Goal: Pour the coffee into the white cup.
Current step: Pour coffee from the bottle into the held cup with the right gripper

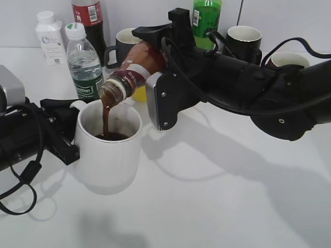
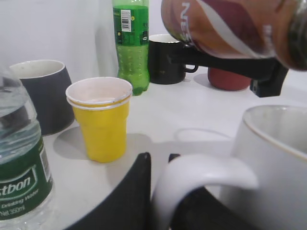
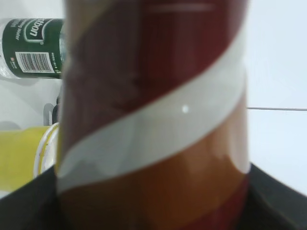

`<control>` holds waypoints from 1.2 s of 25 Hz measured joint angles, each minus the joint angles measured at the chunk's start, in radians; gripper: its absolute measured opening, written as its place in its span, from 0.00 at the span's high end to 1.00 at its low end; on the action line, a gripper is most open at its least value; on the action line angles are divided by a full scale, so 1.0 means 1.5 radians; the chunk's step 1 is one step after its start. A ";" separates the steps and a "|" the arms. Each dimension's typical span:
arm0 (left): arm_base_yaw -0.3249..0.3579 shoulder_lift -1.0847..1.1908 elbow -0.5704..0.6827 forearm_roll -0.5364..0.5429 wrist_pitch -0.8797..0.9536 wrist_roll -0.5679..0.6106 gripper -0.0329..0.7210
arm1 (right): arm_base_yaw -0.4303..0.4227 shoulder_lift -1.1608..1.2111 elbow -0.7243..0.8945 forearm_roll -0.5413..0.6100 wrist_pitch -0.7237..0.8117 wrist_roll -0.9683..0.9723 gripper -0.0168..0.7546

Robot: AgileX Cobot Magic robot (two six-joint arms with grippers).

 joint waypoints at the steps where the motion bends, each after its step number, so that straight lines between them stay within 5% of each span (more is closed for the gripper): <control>1: 0.000 0.000 0.000 0.000 0.000 0.000 0.85 | 0.000 0.000 0.000 0.000 0.000 -0.001 0.29; 30: 0.000 0.000 0.000 0.000 0.001 0.000 0.85 | 0.000 0.000 -0.001 0.000 -0.001 -0.020 0.29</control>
